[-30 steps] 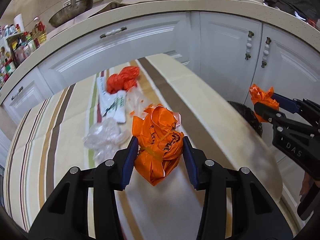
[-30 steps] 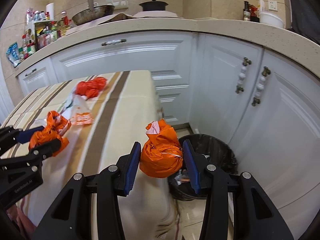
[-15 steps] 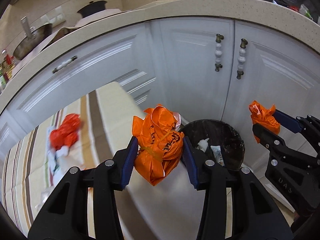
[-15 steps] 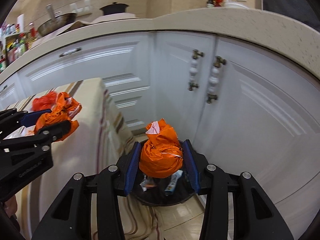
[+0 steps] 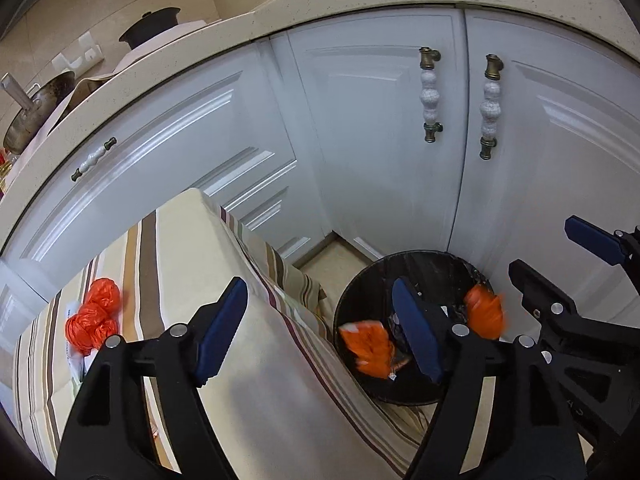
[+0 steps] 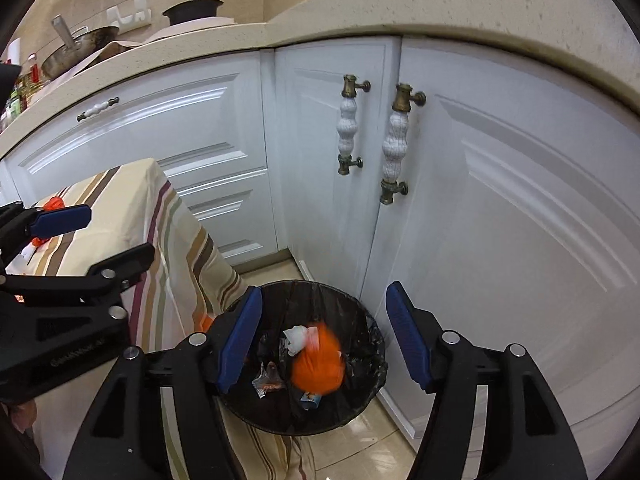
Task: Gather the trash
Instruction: 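Carry both orange bags over the black bin and open both grippers, then grasp the orange-printed clear snack bag with the right gripper while the left gripper grasps the clear plastic bag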
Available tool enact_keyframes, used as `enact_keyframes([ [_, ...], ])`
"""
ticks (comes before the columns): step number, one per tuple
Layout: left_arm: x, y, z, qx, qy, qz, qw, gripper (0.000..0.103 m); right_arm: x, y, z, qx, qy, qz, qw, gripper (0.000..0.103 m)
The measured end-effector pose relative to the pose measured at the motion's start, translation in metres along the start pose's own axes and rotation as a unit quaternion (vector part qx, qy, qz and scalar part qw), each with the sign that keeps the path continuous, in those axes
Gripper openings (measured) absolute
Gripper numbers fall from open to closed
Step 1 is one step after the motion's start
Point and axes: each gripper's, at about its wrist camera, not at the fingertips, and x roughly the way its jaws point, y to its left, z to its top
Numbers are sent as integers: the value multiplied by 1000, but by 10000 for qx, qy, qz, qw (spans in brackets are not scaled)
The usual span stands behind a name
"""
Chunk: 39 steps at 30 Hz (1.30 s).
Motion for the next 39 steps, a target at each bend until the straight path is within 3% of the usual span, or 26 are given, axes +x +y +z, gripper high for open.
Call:
enact_keyframes([
  [14, -32, 37, -20, -338, -42, 170, 9993, 76, -12, 17, -10, 85, 74, 318, 9994, 63],
  [29, -91, 129, -73, -1191, -128, 611, 9909, 76, -48, 106, -2, -397, -74, 1141, 9926, 64],
  [39, -103, 188, -129, -1641, 217, 1027, 9808, 78, -59, 166, -10, -847, 58, 1564, 9840, 64],
])
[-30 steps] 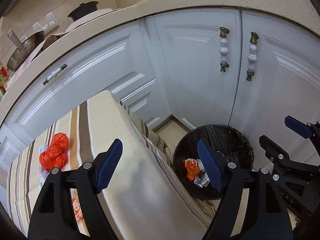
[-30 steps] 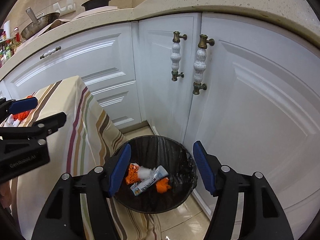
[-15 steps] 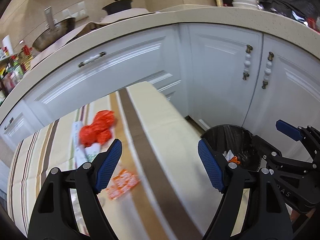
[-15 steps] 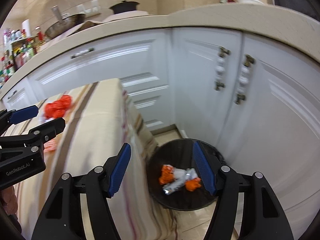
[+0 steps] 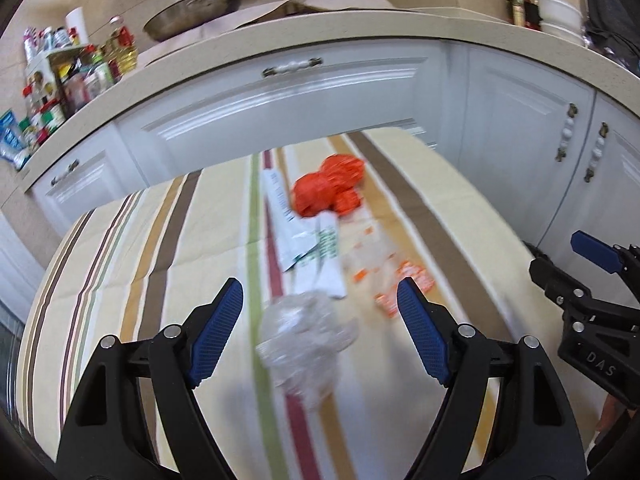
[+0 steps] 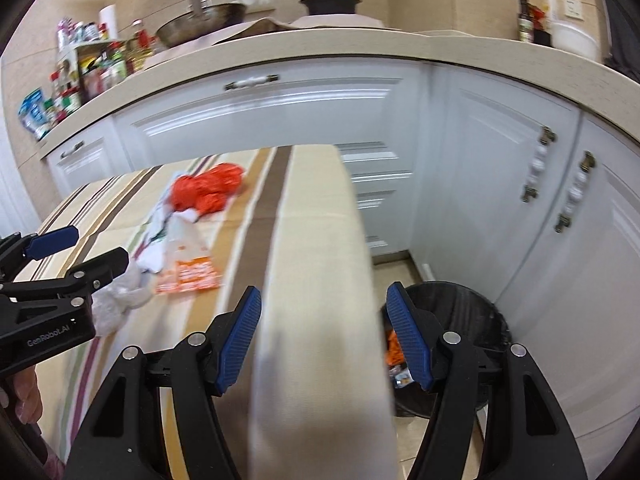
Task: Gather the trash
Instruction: 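Grasp the orange-printed clear snack bag with the right gripper while the left gripper grasps the clear plastic bag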
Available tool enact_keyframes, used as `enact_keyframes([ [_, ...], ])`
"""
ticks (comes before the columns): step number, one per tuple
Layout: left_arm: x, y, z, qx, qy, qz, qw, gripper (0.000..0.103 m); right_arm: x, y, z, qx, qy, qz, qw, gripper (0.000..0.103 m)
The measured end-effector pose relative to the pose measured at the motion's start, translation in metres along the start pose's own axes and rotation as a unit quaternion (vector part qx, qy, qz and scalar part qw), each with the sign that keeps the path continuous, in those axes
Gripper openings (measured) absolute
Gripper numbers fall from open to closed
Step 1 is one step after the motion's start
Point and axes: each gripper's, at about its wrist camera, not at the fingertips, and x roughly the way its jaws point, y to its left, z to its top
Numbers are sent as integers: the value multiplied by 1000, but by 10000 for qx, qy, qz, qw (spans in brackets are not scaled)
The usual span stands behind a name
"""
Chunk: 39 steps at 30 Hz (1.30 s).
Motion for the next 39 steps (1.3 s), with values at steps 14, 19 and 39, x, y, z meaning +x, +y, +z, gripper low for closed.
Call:
enact_keyframes([
  [14, 29, 24, -24, -199, 444, -306, 9983, 53, 9, 38, 0, -353, 202, 178, 9990, 64],
  [19, 30, 29, -27, -210, 417, -390, 9982, 44, 17, 48, 4, -433, 259, 291, 9983, 64],
  [39, 31, 115, -29, -946, 470, 245, 9941, 43, 80, 98, 31, -850, 942, 587, 9902, 71],
])
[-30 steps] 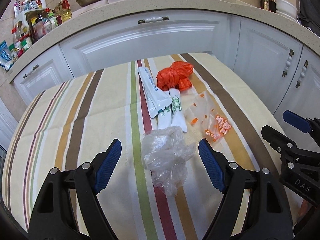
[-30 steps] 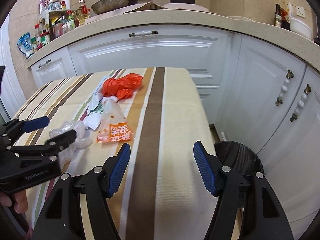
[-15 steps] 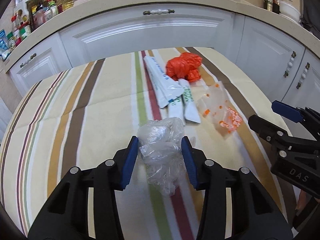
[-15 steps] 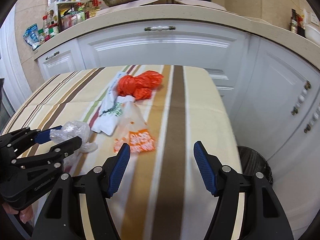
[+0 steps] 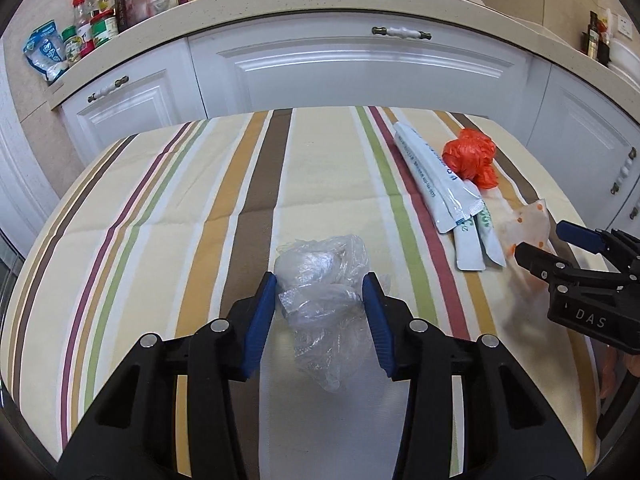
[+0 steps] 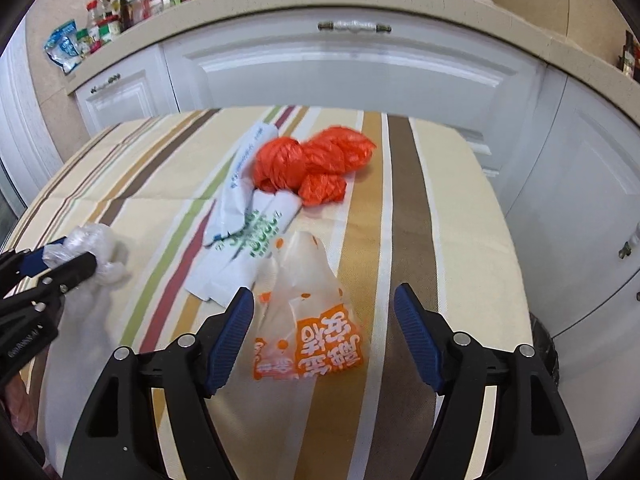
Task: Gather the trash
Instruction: 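Grasp the orange-printed clear snack bag with the right gripper while the left gripper grasps the clear plastic bag, then carry both bags over the black bin and open both grippers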
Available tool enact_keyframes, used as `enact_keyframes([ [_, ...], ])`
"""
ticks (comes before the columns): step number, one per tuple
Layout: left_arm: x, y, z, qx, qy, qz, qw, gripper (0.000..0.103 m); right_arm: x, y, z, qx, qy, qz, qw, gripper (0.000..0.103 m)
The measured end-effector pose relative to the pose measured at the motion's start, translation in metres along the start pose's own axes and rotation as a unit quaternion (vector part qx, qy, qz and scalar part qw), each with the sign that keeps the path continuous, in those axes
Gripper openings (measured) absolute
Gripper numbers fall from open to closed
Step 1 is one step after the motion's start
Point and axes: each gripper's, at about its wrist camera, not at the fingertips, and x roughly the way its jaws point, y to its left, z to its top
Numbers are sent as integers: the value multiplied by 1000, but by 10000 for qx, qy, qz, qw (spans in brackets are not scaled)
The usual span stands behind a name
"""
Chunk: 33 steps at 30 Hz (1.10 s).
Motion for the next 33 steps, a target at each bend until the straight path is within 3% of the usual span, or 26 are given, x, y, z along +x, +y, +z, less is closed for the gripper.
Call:
enact_keyframes([
  [1, 0, 1, -1, 0, 5, -3, 10000, 43, 2, 0, -1, -11, 53, 4, 10000, 69],
  [3, 2, 2, -1, -6, 29, -31, 10000, 43, 4, 0, -2, -21, 148, 47, 9999, 54],
  [18, -13, -30, -1, 221, -97, -258, 9994, 43, -35, -18, -17, 122, -323, -176, 9993, 52],
  [24, -26, -76, 7, 523, -258, -585, 9966, 43, -61, -53, -28, 337, -520, -563, 9965, 52],
  [33, -38, -174, 15, 1201, -458, -1115, 9854, 43, -90, -127, -58, 982, -640, -1233, 9854, 52],
])
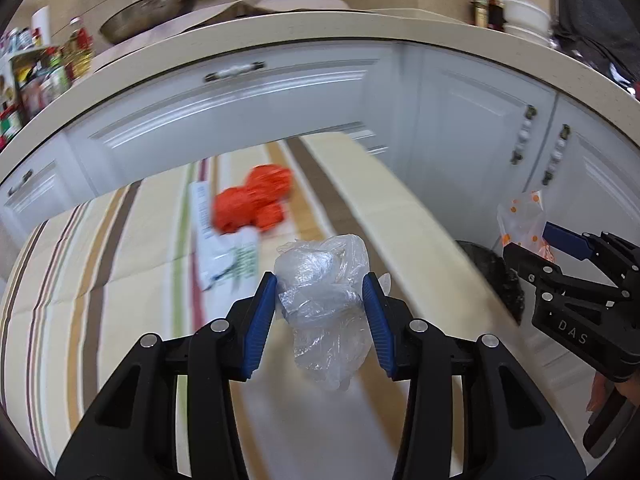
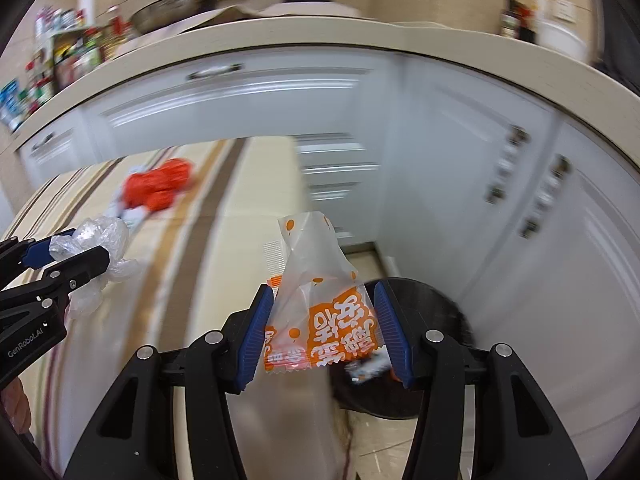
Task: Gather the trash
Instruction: 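Carry both bags over the black bin and open both grippers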
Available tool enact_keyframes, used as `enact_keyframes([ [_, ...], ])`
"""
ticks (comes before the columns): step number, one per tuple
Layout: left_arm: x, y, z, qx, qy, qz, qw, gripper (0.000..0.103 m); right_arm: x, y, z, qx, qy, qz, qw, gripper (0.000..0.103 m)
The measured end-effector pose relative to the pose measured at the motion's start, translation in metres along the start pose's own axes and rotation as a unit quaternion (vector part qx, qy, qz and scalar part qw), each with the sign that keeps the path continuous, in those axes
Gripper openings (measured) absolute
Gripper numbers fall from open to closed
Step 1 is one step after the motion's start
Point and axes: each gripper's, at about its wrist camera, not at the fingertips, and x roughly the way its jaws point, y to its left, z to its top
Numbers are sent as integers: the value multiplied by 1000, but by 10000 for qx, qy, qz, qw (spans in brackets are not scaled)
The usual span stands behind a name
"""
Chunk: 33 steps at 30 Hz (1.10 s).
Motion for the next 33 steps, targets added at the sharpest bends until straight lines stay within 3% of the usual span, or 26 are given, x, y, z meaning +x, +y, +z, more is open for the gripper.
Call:
enact_keyframes([
  [8, 19, -75, 29, 496, -150, -309, 9982, 43, -4, -64, -9, 450, -96, -470, 9978, 52],
  [17, 50, -136, 48, 904, -120, -447, 9948, 44, 10, -101, -16, 705, -113, -636, 9954, 52],
  [19, 60, -145, 53, 965, -147, -399, 9944, 48, 17, -108, -14, 732, -139, -715, 9947, 54],
  [21, 69, -151, 58, 1017, -129, -337, 9942, 58, 28, -118, -12, 799, -127, -767, 9938, 65],
  [28, 85, -149, 67, 939, -37, -234, 9953, 69, 38, -132, -16, 949, -82, -830, 9920, 66],
  [33, 84, -142, 66, 875, -1, -209, 9959, 70, 38, -132, -18, 970, -71, -795, 9921, 66],
])
